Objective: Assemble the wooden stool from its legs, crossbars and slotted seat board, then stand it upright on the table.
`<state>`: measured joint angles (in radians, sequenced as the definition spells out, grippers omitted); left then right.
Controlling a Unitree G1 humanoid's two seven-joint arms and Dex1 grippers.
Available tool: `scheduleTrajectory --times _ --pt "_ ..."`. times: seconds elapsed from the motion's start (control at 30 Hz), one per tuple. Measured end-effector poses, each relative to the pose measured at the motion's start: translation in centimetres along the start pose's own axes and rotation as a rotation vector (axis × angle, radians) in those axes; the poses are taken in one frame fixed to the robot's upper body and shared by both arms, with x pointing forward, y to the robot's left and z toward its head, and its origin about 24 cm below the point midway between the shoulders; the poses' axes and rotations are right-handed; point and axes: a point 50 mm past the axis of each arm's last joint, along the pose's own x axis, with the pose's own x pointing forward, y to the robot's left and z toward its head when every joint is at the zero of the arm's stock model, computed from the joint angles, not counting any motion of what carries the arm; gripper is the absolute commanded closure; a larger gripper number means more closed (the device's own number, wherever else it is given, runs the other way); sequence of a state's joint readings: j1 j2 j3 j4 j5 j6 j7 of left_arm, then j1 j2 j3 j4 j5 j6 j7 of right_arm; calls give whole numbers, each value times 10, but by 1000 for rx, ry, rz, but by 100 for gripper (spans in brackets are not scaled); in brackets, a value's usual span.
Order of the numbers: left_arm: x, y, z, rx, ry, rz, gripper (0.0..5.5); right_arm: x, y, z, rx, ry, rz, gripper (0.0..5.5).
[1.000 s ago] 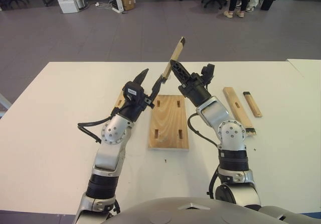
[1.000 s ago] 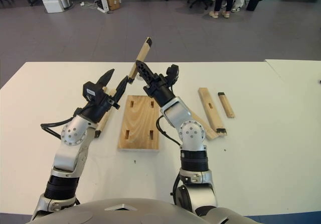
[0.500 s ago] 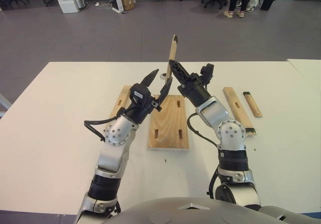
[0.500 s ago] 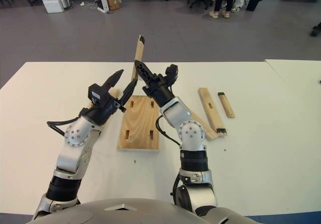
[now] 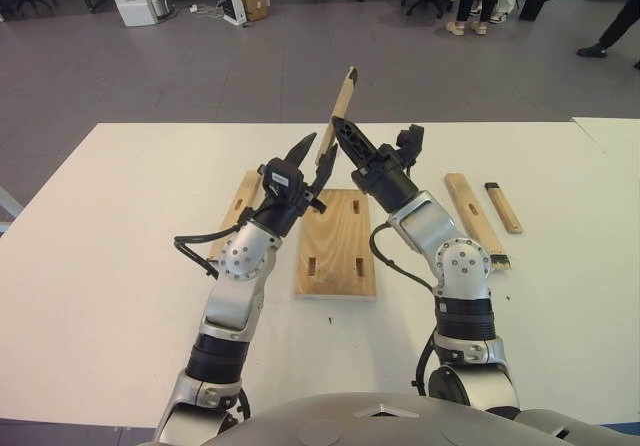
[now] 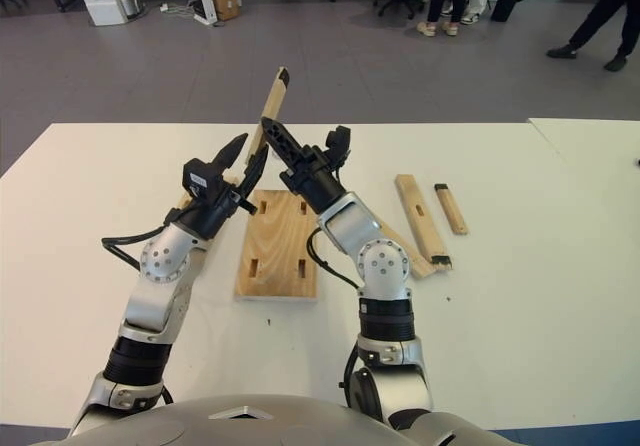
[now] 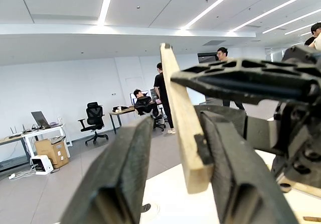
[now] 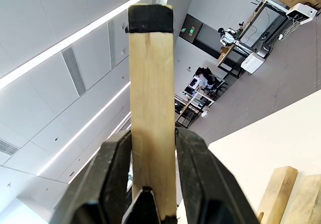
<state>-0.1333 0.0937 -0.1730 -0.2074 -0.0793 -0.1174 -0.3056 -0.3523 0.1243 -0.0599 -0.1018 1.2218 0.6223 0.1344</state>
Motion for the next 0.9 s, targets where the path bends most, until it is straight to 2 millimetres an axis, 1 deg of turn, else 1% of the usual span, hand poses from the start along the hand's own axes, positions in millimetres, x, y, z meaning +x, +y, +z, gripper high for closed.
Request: scheduleTrajectory --times 0.03,0.07,0.17,0.4,0.43,0.47,0.5,0.57,0.6,0.63,0.67,0.7,0.73,0.77,0.8,0.83,0.87,0.9 --pt "0 0 0 -1 -1 -2 446 0 0 0 0 -1 0 419" --pt "0 0 0 -2 -2 -6 452 0 0 0 1 -1 -1 419" --pt "0 -1 0 -2 -4 -10 510 0 -1 0 1 -3 -2 419" --pt "-1 2 -1 6 4 -10 512 0 -2 0 5 -1 -7 419" --pt "-1 3 -1 11 6 -16 512 0 -2 0 5 -1 -7 380" --pt "-2 5 -1 23 9 -30 512 0 -2 0 -1 0 -9 375" --pt "-3 9 0 42 14 -46 512 0 -2 0 -5 -3 -6 349" --pt "-3 25 5 90 28 -70 512 -1 -3 2 -30 -10 -1 310" --pt "-3 36 8 136 51 -86 512 -4 -7 7 -74 -16 -28 298" --pt "-2 44 11 171 69 -89 512 -5 -12 13 -126 -19 -61 271" --pt "-2 53 12 202 100 -99 512 -8 -18 21 -168 -33 -99 258" --pt "-1 60 13 225 126 -104 512 -10 -20 28 -202 -47 -122 254" --pt "-2 68 12 268 177 -122 512 -13 -22 36 -279 -50 -154 254" --pt "-3 71 12 298 204 -139 512 -15 -24 40 -347 -41 -177 254" --pt "-5 73 11 334 246 -176 512 -15 -24 43 -484 -3 -202 254" --pt "-7 73 8 388 297 -238 512 -15 -26 42 -721 74 -224 254" --pt "-9 73 6 408 333 -270 512 -16 -26 41 -882 130 -229 254" --pt "-9 72 4 426 356 -294 512 -16 -26 40 -994 170 -222 254"
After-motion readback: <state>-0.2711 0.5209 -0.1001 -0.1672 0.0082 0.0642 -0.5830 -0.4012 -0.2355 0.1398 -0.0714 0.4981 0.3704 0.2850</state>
